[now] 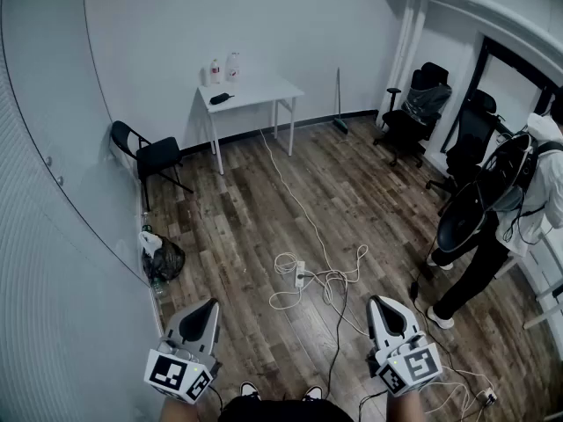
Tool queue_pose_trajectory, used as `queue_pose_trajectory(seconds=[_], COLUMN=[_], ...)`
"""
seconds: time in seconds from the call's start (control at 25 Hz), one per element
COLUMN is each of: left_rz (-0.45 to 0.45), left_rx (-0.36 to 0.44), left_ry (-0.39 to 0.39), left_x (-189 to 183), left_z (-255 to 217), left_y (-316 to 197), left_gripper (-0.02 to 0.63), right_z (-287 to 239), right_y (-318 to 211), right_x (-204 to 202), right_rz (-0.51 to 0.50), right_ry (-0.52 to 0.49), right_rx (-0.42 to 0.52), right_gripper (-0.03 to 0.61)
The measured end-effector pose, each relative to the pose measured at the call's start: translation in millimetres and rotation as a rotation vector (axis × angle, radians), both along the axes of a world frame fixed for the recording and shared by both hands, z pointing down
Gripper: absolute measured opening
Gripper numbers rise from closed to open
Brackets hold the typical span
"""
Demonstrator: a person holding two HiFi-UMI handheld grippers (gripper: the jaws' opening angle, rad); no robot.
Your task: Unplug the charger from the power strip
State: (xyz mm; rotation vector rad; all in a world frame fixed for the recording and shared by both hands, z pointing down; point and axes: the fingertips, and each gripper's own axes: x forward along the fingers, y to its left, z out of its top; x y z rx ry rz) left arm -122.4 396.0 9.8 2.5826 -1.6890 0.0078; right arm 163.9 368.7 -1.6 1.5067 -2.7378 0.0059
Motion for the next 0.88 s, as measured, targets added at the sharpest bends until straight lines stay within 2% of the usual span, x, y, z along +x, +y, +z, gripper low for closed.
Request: queue_pose_trajectory(seconds=[0.32, 0.56, 0.88], left_rz=[0.004, 0.017, 0.032], left_rx=[-0.007, -0.01, -0.018], left_ry=[0.012, 0.02, 0.02], left_x=[-11.5, -21.1, -57.7], left_z=[3.2, 6.0, 10.5], left_y=[4.3, 5.9, 0.6], left_gripper=[0.02, 0.02, 0.02], right_z=[2.3, -4.2, 2.7], right_y=[6.7, 10.4, 8.0], right_x=[-13.5, -27.9, -63.8], right_rz=[0.0, -0.03, -0.015], right_ry=[0.014, -0.04, -0.032], right_rx=[-0.001, 0.009, -0.005], right_gripper=[0.021, 0.021, 0.021])
